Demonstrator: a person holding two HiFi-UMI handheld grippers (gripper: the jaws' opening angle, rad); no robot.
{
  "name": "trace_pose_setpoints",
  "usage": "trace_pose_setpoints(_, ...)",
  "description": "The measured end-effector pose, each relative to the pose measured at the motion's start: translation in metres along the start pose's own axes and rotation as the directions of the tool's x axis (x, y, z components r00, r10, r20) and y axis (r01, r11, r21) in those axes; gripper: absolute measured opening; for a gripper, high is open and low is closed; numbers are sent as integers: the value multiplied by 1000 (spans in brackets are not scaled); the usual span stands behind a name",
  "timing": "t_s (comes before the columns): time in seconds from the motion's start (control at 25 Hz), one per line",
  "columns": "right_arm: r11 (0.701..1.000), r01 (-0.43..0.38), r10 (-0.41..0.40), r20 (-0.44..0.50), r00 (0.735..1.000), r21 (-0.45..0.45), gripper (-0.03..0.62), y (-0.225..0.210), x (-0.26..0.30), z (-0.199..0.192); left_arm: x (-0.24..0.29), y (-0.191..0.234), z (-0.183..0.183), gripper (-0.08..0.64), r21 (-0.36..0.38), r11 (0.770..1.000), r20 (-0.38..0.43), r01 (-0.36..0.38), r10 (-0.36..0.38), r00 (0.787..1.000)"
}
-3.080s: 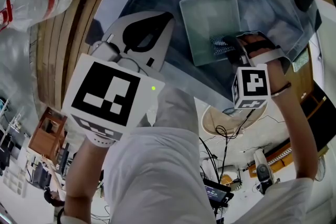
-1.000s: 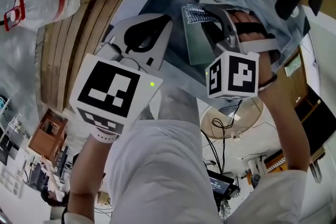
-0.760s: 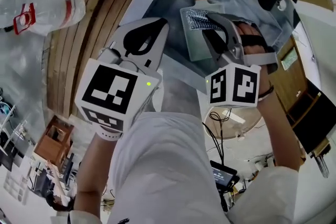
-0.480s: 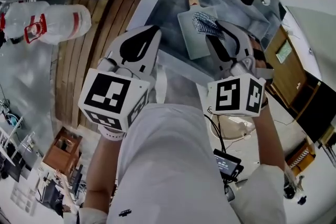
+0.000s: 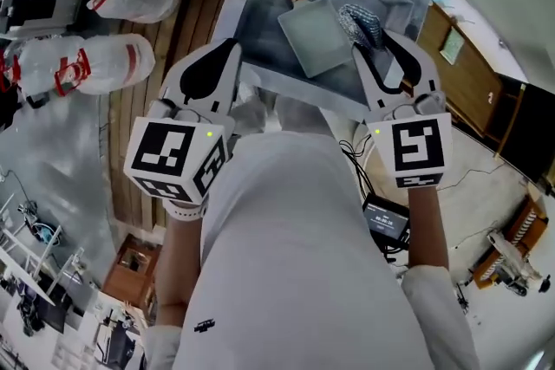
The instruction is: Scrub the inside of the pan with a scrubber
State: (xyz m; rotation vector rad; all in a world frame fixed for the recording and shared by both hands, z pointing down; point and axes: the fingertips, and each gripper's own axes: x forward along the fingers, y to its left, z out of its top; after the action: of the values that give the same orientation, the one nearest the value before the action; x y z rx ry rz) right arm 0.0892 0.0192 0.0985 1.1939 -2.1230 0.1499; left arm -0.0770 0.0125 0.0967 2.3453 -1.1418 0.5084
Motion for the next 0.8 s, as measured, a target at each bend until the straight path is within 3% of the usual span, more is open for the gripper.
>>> trace_pose_setpoints(0.24, 992, -6, -1, 56, 998, 126, 135, 5, -27, 3, -9, -16, 19, 6, 41, 999, 42, 19, -20, 999)
trace_pose_setpoints(0.8, 985, -15, -2, 96, 995, 171, 133, 9, -36, 3, 7, -49, 25, 6, 63, 992, 51, 107, -110, 993)
